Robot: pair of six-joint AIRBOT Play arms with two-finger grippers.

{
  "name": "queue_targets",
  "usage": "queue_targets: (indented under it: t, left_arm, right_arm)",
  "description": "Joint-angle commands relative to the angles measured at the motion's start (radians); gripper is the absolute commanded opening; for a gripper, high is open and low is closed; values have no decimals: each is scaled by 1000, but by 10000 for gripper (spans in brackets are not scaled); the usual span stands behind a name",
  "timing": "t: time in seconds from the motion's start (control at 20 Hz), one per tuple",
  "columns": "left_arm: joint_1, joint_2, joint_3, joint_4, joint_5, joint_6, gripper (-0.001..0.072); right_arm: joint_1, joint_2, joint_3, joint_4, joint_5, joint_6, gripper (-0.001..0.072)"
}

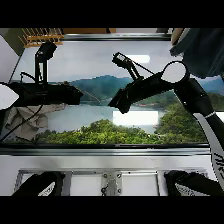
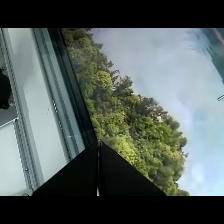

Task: Fold the clothes and pants, and hang the long-sleeved shirts on hangers.

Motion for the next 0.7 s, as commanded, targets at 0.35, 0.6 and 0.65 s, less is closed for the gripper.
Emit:
queue_targets:
  t: [0.35,0.6,0.65]
  left_arm:
    - [0,0,0,0,6,0,7]
    - [0,-7,0,182,103,33,720]
    - [1,-21,0,296,114,33,720]
  right_arm:
    - [0,-1,0,0,0,0,18]
    - [0,-1,0,0,0,0,18]
    - [0,-1,0,0,0,0,18]
